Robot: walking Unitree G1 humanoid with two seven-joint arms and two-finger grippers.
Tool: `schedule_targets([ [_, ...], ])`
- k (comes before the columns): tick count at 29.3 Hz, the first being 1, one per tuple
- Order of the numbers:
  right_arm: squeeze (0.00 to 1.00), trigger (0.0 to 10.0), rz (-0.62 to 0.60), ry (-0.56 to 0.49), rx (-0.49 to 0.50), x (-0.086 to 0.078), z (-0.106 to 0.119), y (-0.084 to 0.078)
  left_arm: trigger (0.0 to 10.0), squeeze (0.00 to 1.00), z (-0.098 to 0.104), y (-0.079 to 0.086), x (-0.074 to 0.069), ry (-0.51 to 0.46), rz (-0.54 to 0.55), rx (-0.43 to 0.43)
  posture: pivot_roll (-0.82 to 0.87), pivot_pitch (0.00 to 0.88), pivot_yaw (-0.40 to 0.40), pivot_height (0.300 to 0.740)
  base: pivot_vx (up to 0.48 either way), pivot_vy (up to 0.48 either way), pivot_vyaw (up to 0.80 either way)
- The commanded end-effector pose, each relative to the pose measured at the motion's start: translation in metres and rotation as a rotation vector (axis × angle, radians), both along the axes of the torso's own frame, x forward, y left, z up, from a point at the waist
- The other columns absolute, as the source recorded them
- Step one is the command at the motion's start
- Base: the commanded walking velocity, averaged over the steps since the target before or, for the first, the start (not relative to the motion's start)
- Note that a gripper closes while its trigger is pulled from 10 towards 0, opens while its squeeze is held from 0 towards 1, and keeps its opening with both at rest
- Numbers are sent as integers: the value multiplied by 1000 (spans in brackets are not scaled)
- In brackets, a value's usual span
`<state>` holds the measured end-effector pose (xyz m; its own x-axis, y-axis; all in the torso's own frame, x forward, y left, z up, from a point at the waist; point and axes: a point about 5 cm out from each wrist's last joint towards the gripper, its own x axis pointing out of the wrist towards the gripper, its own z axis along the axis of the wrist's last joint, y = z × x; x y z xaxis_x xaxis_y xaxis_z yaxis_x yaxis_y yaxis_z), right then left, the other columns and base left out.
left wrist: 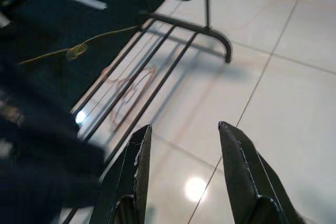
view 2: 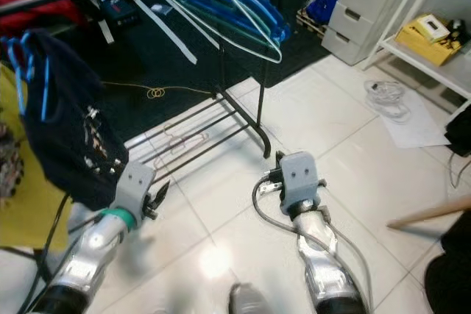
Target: Hang hanger
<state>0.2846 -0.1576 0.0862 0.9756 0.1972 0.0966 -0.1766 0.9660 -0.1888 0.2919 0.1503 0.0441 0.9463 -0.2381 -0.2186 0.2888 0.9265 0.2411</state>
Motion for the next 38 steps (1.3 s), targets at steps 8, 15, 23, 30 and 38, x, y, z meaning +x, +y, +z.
schedule_targets([
  [8,0,10000,4,17,-12,-1,-5,-1,10000,0,-5,1,-4,20,7,0,-144,48,83,740,-343,0,0],
  [15,0,10000,5,15,-9,-1,-4,-1,10000,0,-5,1,-4,18,7,-1,-143,51,83,740,-103,0,0],
  [23,0,10000,14,9,-8,-1,-2,1,10000,0,-5,0,-4,29,4,-9,-141,53,83,740,0,0,0],
  [30,0,10000,68,-44,-40,4,13,9,10000,0,-4,2,-2,39,19,-10,-139,52,83,740,0,0,0],
  [38,0,10000,135,-60,-30,7,24,14,10000,0,4,5,4,14,48,-41,-137,49,77,740,0,0,0],
])
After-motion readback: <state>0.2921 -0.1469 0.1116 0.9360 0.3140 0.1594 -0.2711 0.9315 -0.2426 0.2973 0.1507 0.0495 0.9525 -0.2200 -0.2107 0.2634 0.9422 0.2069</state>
